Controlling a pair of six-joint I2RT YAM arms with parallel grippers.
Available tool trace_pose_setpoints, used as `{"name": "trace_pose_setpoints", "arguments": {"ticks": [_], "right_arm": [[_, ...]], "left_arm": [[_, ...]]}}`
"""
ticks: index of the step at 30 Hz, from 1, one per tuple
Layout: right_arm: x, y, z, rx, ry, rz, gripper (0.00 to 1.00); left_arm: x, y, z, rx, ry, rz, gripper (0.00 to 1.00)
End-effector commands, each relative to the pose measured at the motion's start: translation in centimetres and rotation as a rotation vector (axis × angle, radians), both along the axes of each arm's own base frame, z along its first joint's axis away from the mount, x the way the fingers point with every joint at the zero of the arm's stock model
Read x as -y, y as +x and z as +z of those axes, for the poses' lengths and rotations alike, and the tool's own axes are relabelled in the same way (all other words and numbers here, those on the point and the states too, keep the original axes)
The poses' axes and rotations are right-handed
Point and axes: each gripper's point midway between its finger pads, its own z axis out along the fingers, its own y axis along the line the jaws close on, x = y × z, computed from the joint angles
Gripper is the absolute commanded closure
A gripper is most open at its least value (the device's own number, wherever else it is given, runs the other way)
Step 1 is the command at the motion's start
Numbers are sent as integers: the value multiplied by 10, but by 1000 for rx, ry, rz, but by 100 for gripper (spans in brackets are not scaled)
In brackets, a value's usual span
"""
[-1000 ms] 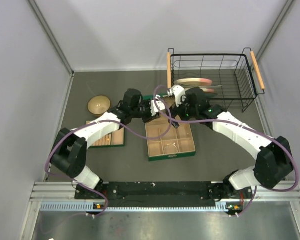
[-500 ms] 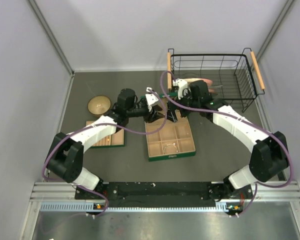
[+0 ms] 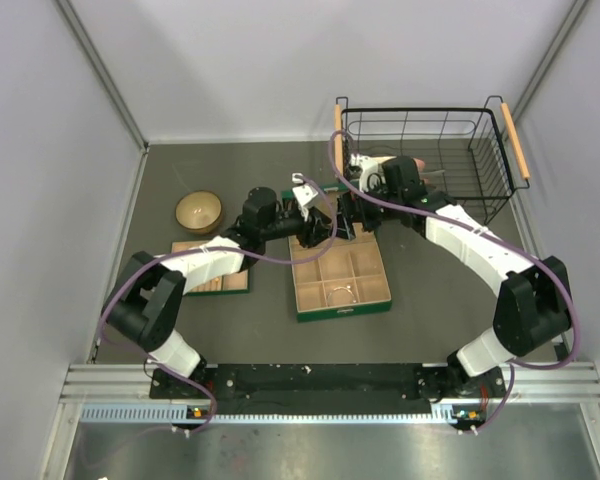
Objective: Organize the mixed jewelry
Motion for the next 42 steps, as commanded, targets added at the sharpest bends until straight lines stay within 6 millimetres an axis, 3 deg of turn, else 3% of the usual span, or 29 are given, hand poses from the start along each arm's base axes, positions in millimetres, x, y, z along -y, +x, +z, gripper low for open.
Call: {"name": "trace_pose_setpoints", "arguments": {"ticks": [1, 17, 32, 42], "right_arm": [[-5, 28, 37, 71, 97, -44, 1], [-3, 35, 37, 44, 127, -68, 2], [-5, 36, 34, 23, 134, -69, 2], [-4, 33, 39, 17, 154, -69, 5]], "left_arm": [[19, -9, 3, -45, -50, -21, 53], [43, -7, -6, -174, -38, 32, 55], [60, -12, -1, -224, -37, -1, 60], [49, -16, 4, -132, -59, 14, 59]]}}
